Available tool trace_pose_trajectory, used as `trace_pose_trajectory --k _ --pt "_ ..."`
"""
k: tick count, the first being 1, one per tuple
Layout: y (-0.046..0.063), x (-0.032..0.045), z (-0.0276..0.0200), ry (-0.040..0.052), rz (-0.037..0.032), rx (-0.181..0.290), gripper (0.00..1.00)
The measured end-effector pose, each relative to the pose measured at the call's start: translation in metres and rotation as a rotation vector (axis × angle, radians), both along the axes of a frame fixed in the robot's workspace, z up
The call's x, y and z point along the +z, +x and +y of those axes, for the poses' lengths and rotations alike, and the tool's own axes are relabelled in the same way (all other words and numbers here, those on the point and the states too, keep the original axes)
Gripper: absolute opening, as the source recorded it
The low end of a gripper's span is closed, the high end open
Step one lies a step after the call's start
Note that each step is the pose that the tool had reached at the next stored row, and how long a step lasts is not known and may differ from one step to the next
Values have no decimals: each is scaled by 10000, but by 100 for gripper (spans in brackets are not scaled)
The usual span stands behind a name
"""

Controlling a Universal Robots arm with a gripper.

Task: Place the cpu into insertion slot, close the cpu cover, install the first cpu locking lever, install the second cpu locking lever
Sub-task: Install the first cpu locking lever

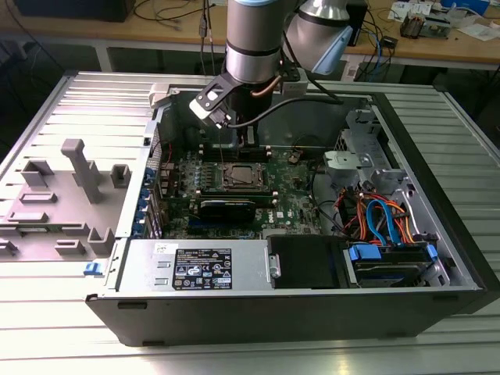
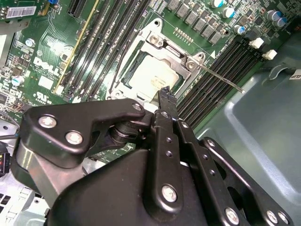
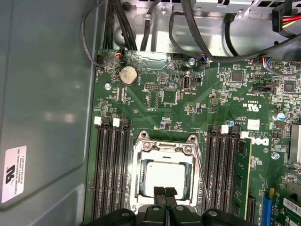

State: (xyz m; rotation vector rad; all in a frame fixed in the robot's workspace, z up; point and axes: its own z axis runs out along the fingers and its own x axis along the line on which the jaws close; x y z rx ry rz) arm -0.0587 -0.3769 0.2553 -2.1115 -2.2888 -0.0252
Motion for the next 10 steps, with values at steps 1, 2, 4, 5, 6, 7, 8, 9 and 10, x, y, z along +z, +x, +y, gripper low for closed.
trace_pose_trajectory --k 1,2,4,5,6,7,8,9,10 --pt "0 13 0 0 0 0 11" --pt "0 22 0 0 0 0 11" --pt "0 38 0 0 -1 -1 11" --pt "0 50 0 0 -1 0 11" --pt "0 69 0 0 -1 0 11" --pt "0 88 0 -1 0 0 11" --pt "0 112 0 0 -1 0 11" --pt "0 123 0 0 -1 0 11" --pt "0 136 0 0 -1 0 11"
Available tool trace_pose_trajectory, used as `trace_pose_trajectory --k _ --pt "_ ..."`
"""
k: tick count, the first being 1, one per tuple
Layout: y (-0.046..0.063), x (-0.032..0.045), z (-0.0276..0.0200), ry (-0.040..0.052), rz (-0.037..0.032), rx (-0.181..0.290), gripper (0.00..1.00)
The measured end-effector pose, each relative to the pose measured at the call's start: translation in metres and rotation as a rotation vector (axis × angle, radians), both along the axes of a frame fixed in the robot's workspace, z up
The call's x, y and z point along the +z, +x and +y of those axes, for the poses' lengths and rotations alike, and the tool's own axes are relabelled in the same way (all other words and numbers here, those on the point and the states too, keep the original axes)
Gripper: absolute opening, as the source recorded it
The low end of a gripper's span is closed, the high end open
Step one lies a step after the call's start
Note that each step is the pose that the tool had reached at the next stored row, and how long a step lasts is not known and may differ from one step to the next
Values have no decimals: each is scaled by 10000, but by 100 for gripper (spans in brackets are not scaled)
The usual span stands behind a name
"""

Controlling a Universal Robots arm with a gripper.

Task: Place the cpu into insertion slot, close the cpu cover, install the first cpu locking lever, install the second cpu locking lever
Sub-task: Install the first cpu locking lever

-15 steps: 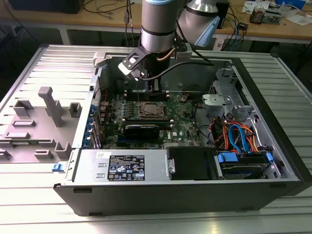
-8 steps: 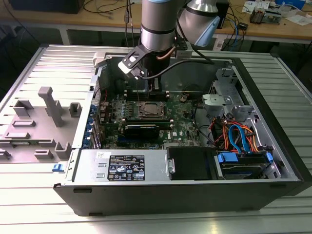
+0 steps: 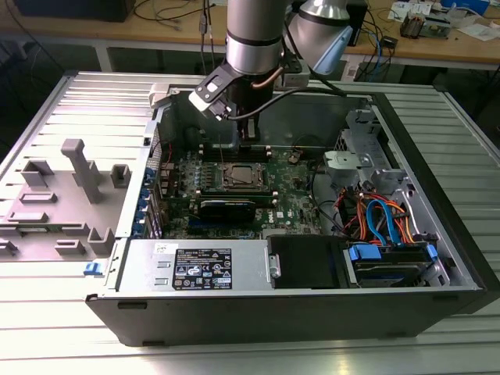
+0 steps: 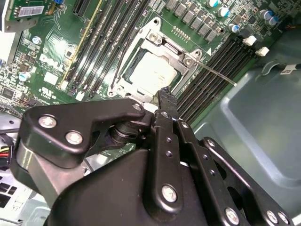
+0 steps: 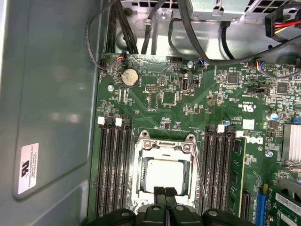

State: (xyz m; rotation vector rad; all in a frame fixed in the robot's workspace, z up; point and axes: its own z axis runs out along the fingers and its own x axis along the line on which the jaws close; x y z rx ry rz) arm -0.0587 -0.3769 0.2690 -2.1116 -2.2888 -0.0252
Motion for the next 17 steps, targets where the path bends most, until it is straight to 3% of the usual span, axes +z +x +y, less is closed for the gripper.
trace_pose_trajectory --k 3,13,17 --pt "0 62 0 -1 3 1 11" --pt "0 68 0 0 2 15 11" --pt "0 68 -1 15 2 921 11"
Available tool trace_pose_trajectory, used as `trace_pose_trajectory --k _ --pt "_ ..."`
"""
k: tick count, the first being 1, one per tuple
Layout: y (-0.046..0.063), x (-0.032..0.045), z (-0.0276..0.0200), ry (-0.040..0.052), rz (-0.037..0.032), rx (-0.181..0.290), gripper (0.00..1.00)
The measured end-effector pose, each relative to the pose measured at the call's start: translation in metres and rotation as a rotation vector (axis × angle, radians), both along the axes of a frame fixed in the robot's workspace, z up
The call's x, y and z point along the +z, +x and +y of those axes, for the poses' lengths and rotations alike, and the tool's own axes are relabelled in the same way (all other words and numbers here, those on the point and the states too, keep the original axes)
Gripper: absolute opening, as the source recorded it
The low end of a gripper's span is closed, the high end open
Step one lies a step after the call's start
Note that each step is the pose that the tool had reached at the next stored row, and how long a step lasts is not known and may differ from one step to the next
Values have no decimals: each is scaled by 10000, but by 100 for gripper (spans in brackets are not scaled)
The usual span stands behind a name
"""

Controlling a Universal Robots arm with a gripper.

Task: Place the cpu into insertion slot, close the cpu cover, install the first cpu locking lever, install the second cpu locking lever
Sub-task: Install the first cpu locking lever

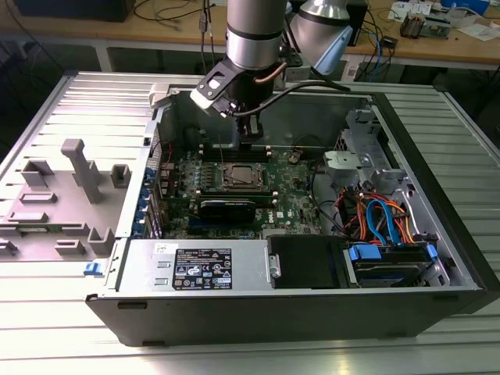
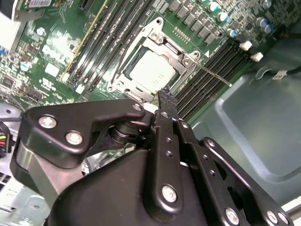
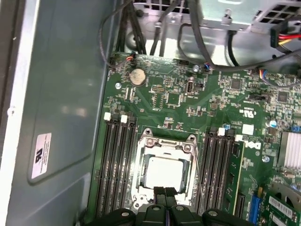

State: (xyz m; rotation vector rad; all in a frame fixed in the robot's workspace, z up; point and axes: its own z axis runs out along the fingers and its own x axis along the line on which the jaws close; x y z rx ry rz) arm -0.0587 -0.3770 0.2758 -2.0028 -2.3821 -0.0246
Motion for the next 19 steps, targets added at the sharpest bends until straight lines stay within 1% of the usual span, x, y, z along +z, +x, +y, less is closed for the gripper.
trace_pose_trajectory --k 5,12,18,19 --pt "0 0 0 -1 1 778 11" --pt "0 0 -1 1 0 1584 11" --pt "0 0 -1 1 0 3376 11" --pt "0 0 -1 1 0 3581 11"
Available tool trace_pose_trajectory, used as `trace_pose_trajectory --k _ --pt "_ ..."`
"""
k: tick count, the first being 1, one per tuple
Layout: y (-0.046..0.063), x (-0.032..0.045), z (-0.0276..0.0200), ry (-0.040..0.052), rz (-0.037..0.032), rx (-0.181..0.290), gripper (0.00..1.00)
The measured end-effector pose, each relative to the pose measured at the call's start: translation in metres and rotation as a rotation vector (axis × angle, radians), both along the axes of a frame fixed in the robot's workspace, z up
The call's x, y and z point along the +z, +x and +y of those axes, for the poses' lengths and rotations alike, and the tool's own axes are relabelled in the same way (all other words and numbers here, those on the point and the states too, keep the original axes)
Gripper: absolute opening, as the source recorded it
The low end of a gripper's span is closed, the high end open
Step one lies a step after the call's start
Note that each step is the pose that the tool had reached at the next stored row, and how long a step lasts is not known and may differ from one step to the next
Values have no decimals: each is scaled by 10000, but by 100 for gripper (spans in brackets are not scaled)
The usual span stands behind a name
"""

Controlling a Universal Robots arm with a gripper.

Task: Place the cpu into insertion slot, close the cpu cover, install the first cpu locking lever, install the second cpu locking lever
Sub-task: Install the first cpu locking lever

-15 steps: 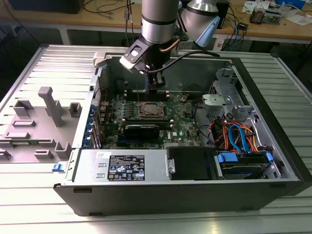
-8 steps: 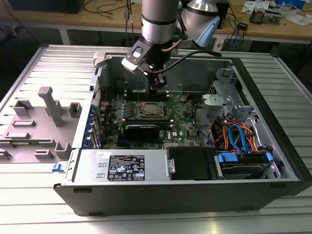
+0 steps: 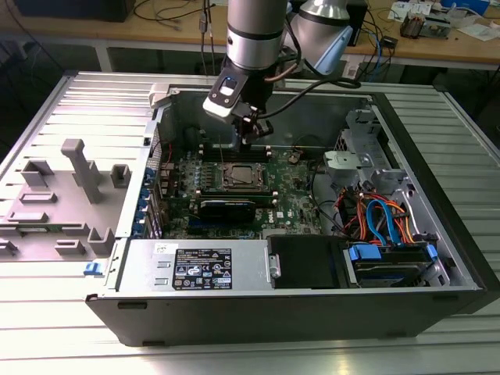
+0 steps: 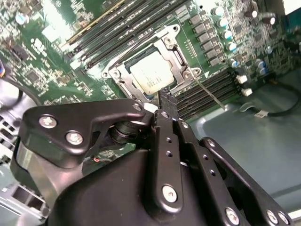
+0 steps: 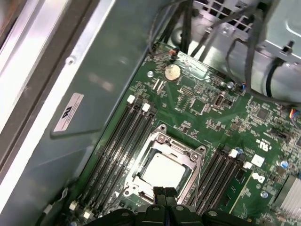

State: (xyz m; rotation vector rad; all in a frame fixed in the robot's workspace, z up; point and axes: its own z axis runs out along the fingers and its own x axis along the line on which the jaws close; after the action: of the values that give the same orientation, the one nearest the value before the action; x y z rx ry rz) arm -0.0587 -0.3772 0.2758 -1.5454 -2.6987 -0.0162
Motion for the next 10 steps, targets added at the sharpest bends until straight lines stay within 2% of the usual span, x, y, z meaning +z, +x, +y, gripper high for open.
trace_pose_trajectory --k 2,10 --pt "0 0 0 -1 1 448 11" --pt "1 0 -7 0 -1 1710 11"
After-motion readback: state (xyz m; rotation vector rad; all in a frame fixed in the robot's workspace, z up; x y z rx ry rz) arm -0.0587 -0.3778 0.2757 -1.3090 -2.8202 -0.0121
